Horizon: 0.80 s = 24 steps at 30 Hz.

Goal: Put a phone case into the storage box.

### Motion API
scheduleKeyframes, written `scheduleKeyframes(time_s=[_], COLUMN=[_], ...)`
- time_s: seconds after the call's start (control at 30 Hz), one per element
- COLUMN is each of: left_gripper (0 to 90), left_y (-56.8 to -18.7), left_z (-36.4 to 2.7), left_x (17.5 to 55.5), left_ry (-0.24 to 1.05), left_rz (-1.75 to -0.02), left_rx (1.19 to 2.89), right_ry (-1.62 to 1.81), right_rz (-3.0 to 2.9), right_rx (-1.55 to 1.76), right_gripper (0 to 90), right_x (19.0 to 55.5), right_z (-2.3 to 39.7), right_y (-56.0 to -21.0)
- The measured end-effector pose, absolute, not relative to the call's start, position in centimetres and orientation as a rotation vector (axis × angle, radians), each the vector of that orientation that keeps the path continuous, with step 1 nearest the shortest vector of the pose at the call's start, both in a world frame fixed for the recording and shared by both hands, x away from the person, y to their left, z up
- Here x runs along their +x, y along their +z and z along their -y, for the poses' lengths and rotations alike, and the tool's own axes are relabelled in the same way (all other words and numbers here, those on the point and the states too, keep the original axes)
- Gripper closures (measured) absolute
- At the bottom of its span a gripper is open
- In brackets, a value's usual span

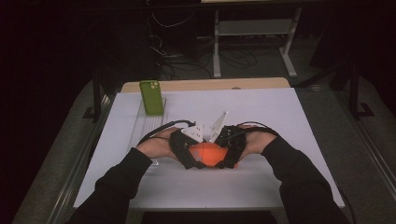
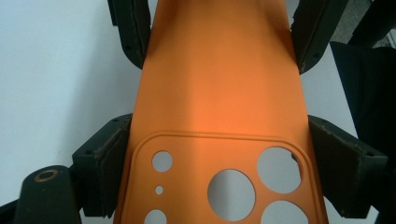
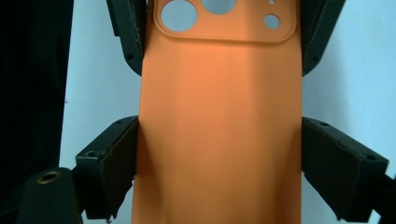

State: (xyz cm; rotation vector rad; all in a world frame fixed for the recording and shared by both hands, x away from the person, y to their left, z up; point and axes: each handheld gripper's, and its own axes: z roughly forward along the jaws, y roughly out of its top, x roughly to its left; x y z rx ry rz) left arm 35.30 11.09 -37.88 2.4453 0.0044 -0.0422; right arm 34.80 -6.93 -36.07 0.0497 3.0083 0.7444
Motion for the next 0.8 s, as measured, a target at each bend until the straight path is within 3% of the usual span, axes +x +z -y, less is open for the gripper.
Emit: scheduleKeyframes(time_s=[0.5, 0.8], left_gripper=[15.6, 15.6], left_y=[-37.9, -38.9], left_z=[-11.7, -12.0], left_x=[34.9, 34.7], left_ry=[0.004, 0.1], left_rz=[-0.119, -0.348], left_rx=[2.417, 2.401], right_ry=[0.903, 1.049], right_rz=[-2.944, -2.777], right_rx=[0.236, 0.559], right_gripper=[6.1, 6.6], right_x=[35.2, 35.6], right_z=[9.2, 12.6], right_y=[-35.8, -36.3])
